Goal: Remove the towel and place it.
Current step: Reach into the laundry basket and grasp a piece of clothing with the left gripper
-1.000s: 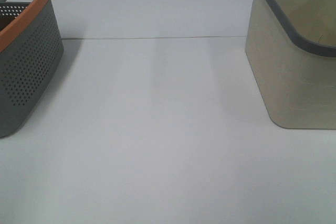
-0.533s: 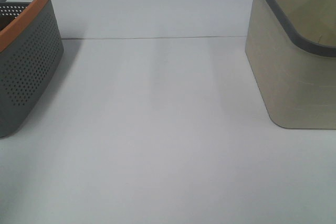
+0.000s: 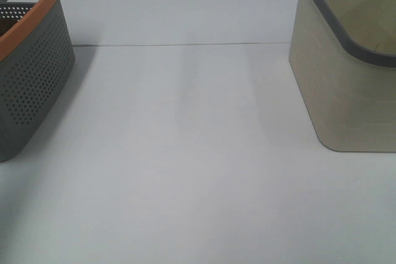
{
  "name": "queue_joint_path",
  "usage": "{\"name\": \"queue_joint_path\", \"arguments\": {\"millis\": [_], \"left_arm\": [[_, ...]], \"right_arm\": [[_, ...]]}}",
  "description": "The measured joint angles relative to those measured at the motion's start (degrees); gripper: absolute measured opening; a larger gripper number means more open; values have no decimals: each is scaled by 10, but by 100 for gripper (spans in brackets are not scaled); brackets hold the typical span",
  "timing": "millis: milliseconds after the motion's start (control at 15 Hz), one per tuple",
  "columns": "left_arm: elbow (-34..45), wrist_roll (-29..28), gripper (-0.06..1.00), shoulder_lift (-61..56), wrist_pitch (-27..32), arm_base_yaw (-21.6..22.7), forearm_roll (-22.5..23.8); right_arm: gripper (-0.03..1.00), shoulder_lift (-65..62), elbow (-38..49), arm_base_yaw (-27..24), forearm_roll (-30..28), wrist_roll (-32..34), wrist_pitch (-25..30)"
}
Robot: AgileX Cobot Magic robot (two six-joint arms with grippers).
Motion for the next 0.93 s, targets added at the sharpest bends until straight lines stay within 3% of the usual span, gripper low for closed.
{"name": "queue_joint_path", "arguments": {"millis": [333, 400, 467, 667, 933], "left_arm": [[-95, -89, 75, 130, -23, 2, 27], [-124, -121, 75, 160, -13, 2, 36], [-178, -189, 75, 218, 23, 2, 59], [-242, -269, 75, 303, 105, 2, 107], [-259, -396, 75, 358, 123, 2, 120]], "right_arm": [[76, 0, 0, 0, 0, 0, 0], [76, 0, 0, 0, 0, 0, 0], [76, 0, 0, 0, 0, 0, 0], [76, 0, 0, 0, 0, 0, 0], [76, 0, 0, 0, 0, 0, 0]]}}
